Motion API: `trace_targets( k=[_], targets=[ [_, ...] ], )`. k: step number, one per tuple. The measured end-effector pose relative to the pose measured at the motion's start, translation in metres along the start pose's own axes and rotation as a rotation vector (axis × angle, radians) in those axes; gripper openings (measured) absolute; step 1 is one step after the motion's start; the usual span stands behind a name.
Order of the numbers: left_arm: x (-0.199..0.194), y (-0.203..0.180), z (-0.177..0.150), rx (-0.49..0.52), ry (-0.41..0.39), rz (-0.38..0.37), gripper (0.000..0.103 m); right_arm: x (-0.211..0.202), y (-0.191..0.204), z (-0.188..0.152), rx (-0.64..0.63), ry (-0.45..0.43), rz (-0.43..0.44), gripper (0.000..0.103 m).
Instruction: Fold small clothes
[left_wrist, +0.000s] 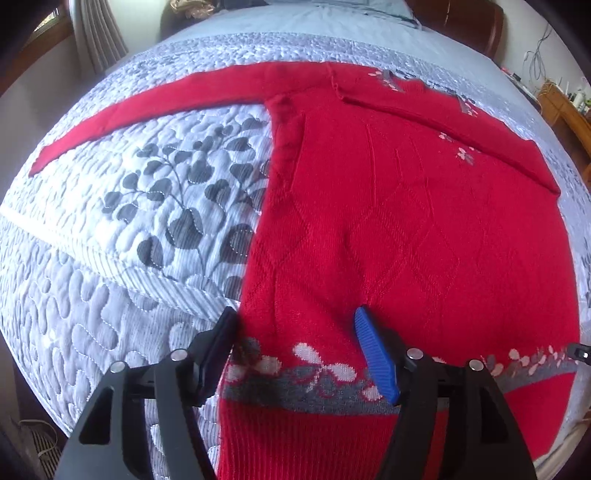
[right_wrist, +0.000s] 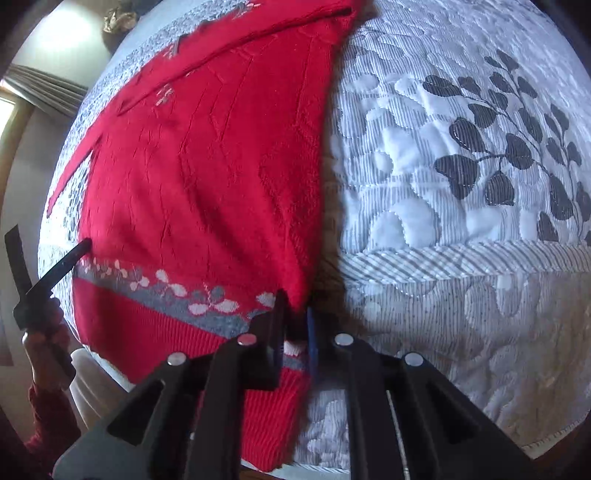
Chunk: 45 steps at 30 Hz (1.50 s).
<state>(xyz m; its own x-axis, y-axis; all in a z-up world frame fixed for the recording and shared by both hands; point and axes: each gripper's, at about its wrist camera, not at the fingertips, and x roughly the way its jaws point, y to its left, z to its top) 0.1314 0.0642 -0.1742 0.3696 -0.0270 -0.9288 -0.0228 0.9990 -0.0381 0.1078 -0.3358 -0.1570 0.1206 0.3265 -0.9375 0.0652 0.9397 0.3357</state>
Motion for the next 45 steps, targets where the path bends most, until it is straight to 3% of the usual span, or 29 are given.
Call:
trace_targets(
  k=[2, 5, 7, 9, 10, 14, 19, 22, 28, 33, 41, 45],
  targets=[
    [-0.005, 0.008, -0.001, -0.027, 0.011, -0.035, 0.066, -0.005, 0.009, 0.000, -0.005, -0.013, 0.004, 0.024],
    [-0.018, 0.034, 0.006, -0.087, -0.001, -0.083, 0.066, -0.020, 0.023, -0.002, -0.042, -0.077, -0.103, 0.035],
    [-0.022, 0.058, 0.020, -0.136, -0.021, -0.075, 0.066, -0.033, 0.026, -0.002, -0.071, -0.138, -0.183, 0.039],
    [-0.020, 0.098, 0.047, -0.202, -0.042, -0.026, 0.066, -0.042, 0.027, 0.003, -0.084, -0.176, -0.201, 0.039],
    [-0.017, 0.113, 0.059, -0.222, -0.045, -0.013, 0.066, -0.048, 0.018, 0.002, -0.088, -0.182, -0.190, 0.039],
    [0.003, 0.203, 0.116, -0.392, -0.027, 0.013, 0.065, -0.040, 0.044, 0.013, -0.143, -0.147, -0.142, 0.039],
    [0.024, 0.291, 0.156, -0.558, 0.022, 0.029, 0.065, -0.015, 0.088, 0.030, -0.234, -0.066, -0.102, 0.039],
    [0.035, 0.320, 0.161, -0.629, 0.039, -0.007, 0.065, 0.003, 0.127, 0.043, -0.299, -0.031, -0.064, 0.039],
    [0.035, 0.352, 0.175, -0.729, -0.004, -0.067, 0.064, 0.038, 0.200, 0.076, -0.403, 0.010, -0.003, 0.039],
    [0.046, 0.391, 0.193, -0.855, -0.049, -0.103, 0.064, 0.054, 0.224, 0.093, -0.447, 0.011, 0.002, 0.039],
    [0.056, 0.420, 0.188, -0.981, -0.072, -0.075, 0.014, 0.062, 0.208, 0.110, -0.429, 0.004, -0.040, 0.039],
    [0.036, 0.402, 0.190, -0.933, -0.144, -0.031, 0.010, 0.060, 0.196, 0.109, -0.414, 0.002, -0.047, 0.039]
  ],
)
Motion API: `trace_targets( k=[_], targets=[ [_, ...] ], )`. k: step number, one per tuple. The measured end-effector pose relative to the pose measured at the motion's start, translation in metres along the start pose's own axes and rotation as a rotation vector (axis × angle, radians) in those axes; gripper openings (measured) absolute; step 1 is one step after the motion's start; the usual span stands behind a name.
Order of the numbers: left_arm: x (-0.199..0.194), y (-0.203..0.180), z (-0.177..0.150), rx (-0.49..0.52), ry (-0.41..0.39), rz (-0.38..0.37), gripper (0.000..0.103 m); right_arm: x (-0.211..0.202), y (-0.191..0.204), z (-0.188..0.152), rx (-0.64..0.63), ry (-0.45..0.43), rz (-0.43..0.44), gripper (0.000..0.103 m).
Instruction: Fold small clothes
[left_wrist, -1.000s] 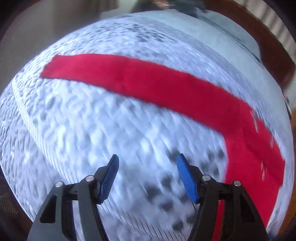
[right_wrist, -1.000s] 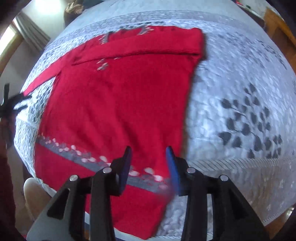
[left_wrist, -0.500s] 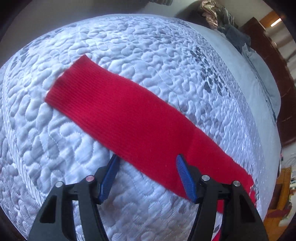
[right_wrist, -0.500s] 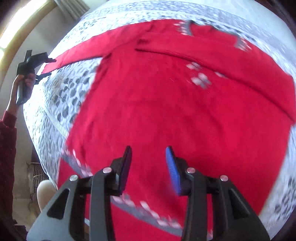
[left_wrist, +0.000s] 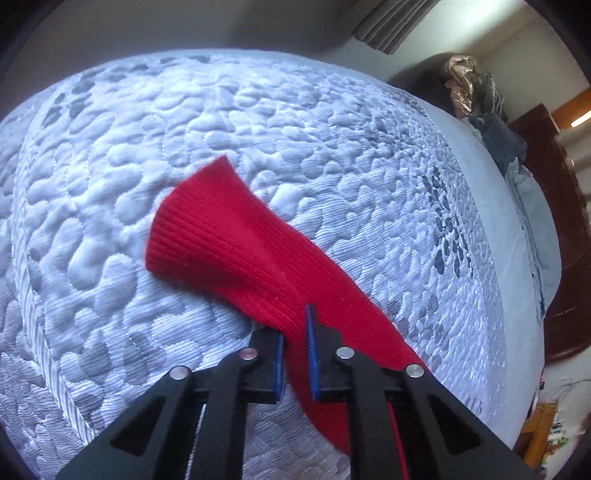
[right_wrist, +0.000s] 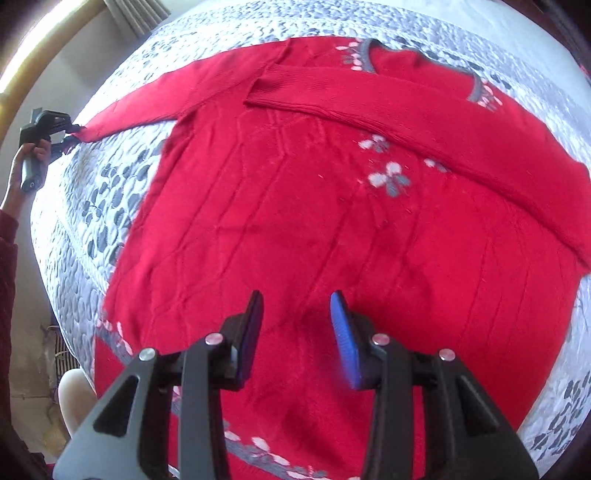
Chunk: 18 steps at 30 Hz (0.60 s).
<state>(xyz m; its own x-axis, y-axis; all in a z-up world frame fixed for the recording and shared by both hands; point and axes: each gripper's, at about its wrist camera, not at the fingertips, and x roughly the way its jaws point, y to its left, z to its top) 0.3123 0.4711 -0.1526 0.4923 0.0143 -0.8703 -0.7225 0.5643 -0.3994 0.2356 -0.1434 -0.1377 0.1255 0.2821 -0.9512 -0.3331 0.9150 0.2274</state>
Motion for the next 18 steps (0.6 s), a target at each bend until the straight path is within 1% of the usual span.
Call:
trace_targets(
  k=[1, 4, 5, 6, 7, 10, 12, 13, 16, 18],
  targets=[
    [-0.006, -0.008, -0.004, 0.034, -0.024, 0.004, 0.010, -0.001, -0.003, -0.002, 0.006, -0.003, 0.002, 0.039],
    [-0.031, -0.055, -0.031, 0.231, -0.110, -0.014, 0.010, -0.006, -0.011, -0.007, 0.024, -0.011, 0.008, 0.039],
    [-0.038, -0.069, -0.039, 0.287, -0.126, -0.016, 0.010, -0.007, -0.015, -0.009, 0.033, -0.014, 0.008, 0.039],
    [-0.046, -0.091, -0.055, 0.370, -0.145, -0.029, 0.010, -0.009, -0.017, -0.011, 0.039, -0.016, 0.009, 0.039],
    [-0.050, -0.104, -0.066, 0.419, -0.148, -0.041, 0.010, -0.010, -0.020, -0.013, 0.044, -0.018, 0.010, 0.039],
    [-0.056, -0.156, -0.113, 0.582, -0.125, -0.093, 0.010, -0.014, -0.028, -0.019, 0.066, -0.025, 0.016, 0.039],
    [-0.054, -0.180, -0.138, 0.649, -0.106, -0.111, 0.010, -0.017, -0.033, -0.022, 0.079, -0.030, 0.022, 0.039],
    [-0.051, -0.195, -0.156, 0.683, -0.094, -0.121, 0.010, -0.019, -0.035, -0.025, 0.083, -0.033, 0.026, 0.039],
    [-0.037, -0.227, -0.203, 0.763, -0.018, -0.152, 0.010, -0.023, -0.044, -0.029, 0.097, -0.040, 0.030, 0.039],
    [-0.025, -0.247, -0.237, 0.819, 0.052, -0.170, 0.011, -0.025, -0.053, -0.032, 0.112, -0.041, 0.030, 0.039]
  ],
)
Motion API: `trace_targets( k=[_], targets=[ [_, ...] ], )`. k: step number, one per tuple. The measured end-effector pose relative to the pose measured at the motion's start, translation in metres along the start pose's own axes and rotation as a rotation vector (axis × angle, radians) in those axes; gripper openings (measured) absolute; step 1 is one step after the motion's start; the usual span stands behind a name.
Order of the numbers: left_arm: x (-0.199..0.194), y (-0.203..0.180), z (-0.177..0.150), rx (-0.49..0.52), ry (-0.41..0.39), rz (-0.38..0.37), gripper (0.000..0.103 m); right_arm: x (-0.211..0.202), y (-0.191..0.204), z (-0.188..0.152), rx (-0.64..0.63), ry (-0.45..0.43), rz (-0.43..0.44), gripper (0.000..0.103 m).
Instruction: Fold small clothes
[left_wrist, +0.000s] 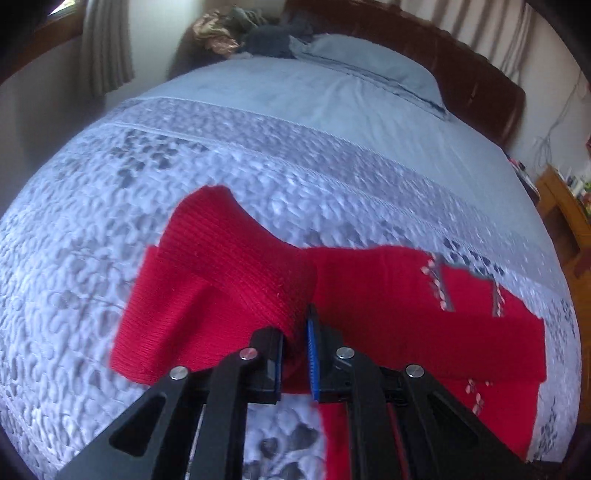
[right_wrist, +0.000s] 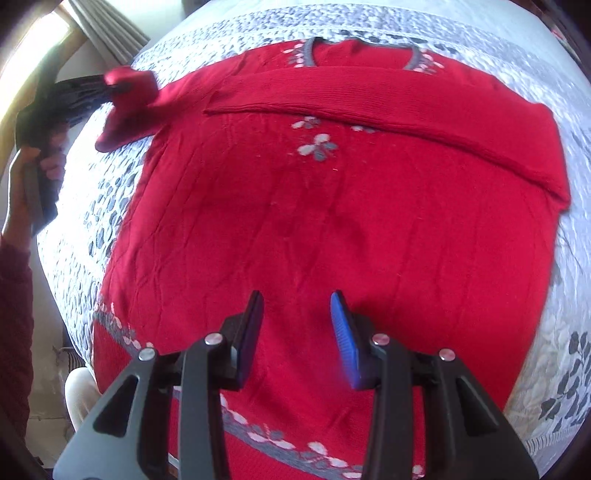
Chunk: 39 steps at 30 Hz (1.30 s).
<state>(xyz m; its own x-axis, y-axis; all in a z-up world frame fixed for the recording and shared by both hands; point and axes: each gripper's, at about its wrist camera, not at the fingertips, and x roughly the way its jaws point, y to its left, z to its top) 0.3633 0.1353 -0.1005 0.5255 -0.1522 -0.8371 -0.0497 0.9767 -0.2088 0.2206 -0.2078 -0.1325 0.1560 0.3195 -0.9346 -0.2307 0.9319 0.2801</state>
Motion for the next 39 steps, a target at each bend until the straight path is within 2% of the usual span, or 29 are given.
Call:
trace_targets(
  k=[3, 4, 5, 8, 9, 13, 15, 16, 19, 21, 23, 26, 28, 31, 32, 34, 35, 37, 39],
  targets=[
    [0.016, -0.042, -0.021, 0.095, 0.097, -0.094, 0.018, -0.003, -0.013, -0.001, 0.029, -0.003, 0.001, 0.039],
    [0.018, -0.051, -0.029, 0.122, 0.111, -0.127, 0.029, -0.004, -0.017, -0.002, 0.036, -0.004, 0.004, 0.039],
    [0.015, -0.060, -0.038, 0.150, 0.118, -0.163, 0.044, -0.005, -0.020, -0.003, 0.041, -0.006, 0.005, 0.039],
    [-0.007, -0.065, -0.056, 0.180, 0.090, -0.172, 0.061, -0.006, -0.026, -0.004, 0.049, -0.011, 0.007, 0.040],
    [-0.013, -0.061, -0.059, 0.169, 0.080, -0.168, 0.063, -0.005, -0.026, -0.003, 0.051, -0.011, 0.011, 0.040],
    [-0.029, -0.016, -0.061, 0.049, 0.059, -0.035, 0.064, 0.000, -0.014, 0.017, 0.037, -0.008, 0.027, 0.040],
    [-0.031, 0.003, -0.056, -0.009, 0.027, -0.003, 0.064, 0.002, -0.001, 0.034, 0.009, -0.008, 0.034, 0.040],
    [-0.032, 0.008, -0.054, -0.023, 0.024, 0.000, 0.064, 0.002, 0.005, 0.043, -0.005, -0.011, 0.040, 0.040],
    [-0.022, 0.024, -0.050, -0.047, 0.015, 0.077, 0.065, 0.006, 0.023, 0.079, -0.022, -0.020, 0.075, 0.040],
    [-0.007, 0.027, -0.043, -0.038, 0.064, 0.104, 0.065, 0.016, 0.027, 0.102, 0.008, -0.015, 0.123, 0.040],
    [-0.003, 0.033, -0.039, -0.052, 0.060, 0.084, 0.065, 0.035, 0.030, 0.124, 0.058, 0.009, 0.177, 0.040],
    [0.005, 0.040, -0.036, -0.108, 0.075, 0.065, 0.064, 0.058, 0.036, 0.142, 0.086, 0.027, 0.207, 0.040],
    [0.011, 0.042, -0.038, -0.097, 0.099, 0.068, 0.064, 0.073, 0.036, 0.150, 0.116, 0.047, 0.207, 0.040],
    [0.013, 0.040, -0.040, -0.089, 0.112, 0.090, 0.064, 0.085, 0.036, 0.158, 0.162, 0.047, 0.289, 0.036],
    [0.012, 0.042, -0.040, -0.103, 0.111, 0.076, 0.064, 0.089, 0.037, 0.161, 0.177, 0.049, 0.326, 0.034],
    [0.010, 0.044, -0.039, -0.124, 0.112, 0.058, 0.065, 0.097, 0.041, 0.168, 0.179, 0.063, 0.348, 0.020],
    [0.010, 0.044, -0.039, -0.125, 0.109, 0.064, 0.065, 0.101, 0.044, 0.170, 0.173, 0.073, 0.373, 0.002],
    [0.008, 0.045, -0.038, -0.126, 0.102, 0.074, 0.065, 0.098, 0.045, 0.175, 0.172, 0.083, 0.414, 0.002],
    [0.005, 0.048, -0.038, -0.146, 0.092, 0.066, 0.065, 0.082, 0.044, 0.182, 0.147, 0.039, 0.407, 0.002]
  ],
)
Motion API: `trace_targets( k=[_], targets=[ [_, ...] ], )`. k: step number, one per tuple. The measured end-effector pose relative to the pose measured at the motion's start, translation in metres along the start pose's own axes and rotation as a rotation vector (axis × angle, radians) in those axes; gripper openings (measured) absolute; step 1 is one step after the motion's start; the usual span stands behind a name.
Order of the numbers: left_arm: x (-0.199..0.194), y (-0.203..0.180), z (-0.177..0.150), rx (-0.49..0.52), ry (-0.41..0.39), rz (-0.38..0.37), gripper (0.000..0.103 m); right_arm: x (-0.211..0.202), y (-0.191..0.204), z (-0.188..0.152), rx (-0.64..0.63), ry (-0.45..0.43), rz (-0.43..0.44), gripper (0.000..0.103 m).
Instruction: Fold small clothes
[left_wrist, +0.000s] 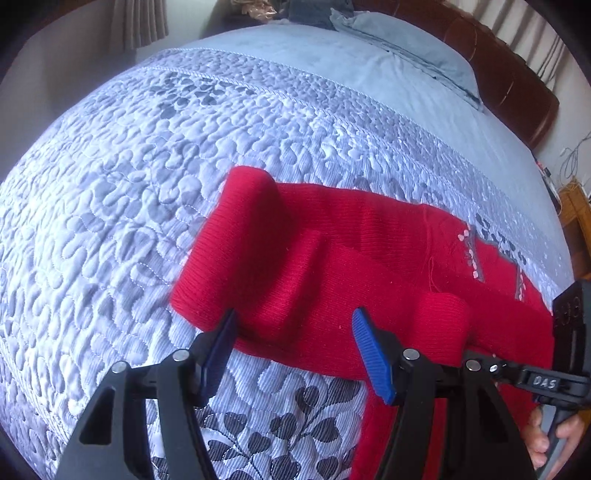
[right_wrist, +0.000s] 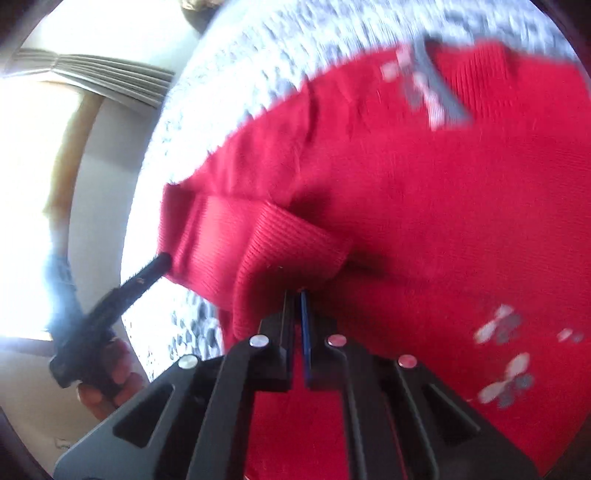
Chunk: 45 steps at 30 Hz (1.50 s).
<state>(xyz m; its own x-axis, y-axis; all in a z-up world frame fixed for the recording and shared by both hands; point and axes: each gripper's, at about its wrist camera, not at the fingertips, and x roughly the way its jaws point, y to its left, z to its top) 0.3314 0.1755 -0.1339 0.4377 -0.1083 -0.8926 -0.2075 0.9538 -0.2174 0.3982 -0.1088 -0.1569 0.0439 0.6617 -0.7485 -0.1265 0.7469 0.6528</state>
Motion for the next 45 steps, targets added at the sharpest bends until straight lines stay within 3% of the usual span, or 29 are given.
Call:
trace_targets(
  k=[4, 7, 15, 21, 25, 27, 29, 35, 36, 38, 41, 45],
  targets=[
    [-0.005, -0.001, 0.001, -0.009, -0.023, -0.004, 0.065, -0.054, 0.000, 0.014, -0.035, -0.074, -0.021, 0.002],
    [-0.003, -0.007, 0.000, 0.007, -0.030, 0.004, 0.065, -0.096, -0.014, 0.014, -0.058, -0.130, -0.117, 0.002],
    [0.017, -0.038, -0.015, 0.087, 0.008, 0.022, 0.065, -0.190, -0.108, -0.023, 0.052, -0.245, -0.290, 0.002],
    [0.032, -0.066, -0.030, 0.178, 0.032, 0.033, 0.066, -0.204, -0.190, -0.059, 0.175, -0.249, -0.450, 0.002],
    [0.038, -0.074, -0.035, 0.214, 0.041, 0.046, 0.066, -0.195, -0.207, -0.068, 0.218, -0.227, -0.392, 0.008],
    [0.039, -0.073, -0.036, 0.215, 0.040, 0.058, 0.067, -0.200, -0.209, -0.068, 0.236, -0.258, -0.337, 0.026],
    [0.040, -0.072, -0.035, 0.214, 0.038, 0.060, 0.067, -0.206, -0.213, -0.066, 0.268, -0.277, -0.290, 0.032],
    [0.046, -0.074, -0.039, 0.229, 0.034, 0.092, 0.070, -0.200, -0.233, -0.048, 0.349, -0.266, -0.161, 0.035],
    [0.045, -0.075, -0.039, 0.232, 0.033, 0.096, 0.070, -0.197, -0.232, -0.044, 0.347, -0.262, -0.165, 0.028],
    [0.042, -0.077, -0.039, 0.238, 0.036, 0.089, 0.070, -0.196, -0.224, -0.042, 0.320, -0.256, -0.177, 0.025],
    [0.036, -0.080, -0.038, 0.246, 0.020, 0.071, 0.072, -0.196, -0.218, -0.045, 0.297, -0.265, -0.233, 0.037],
    [0.039, -0.081, -0.039, 0.235, 0.044, 0.040, 0.072, -0.190, -0.206, -0.055, 0.240, -0.257, -0.284, 0.038]
  ],
)
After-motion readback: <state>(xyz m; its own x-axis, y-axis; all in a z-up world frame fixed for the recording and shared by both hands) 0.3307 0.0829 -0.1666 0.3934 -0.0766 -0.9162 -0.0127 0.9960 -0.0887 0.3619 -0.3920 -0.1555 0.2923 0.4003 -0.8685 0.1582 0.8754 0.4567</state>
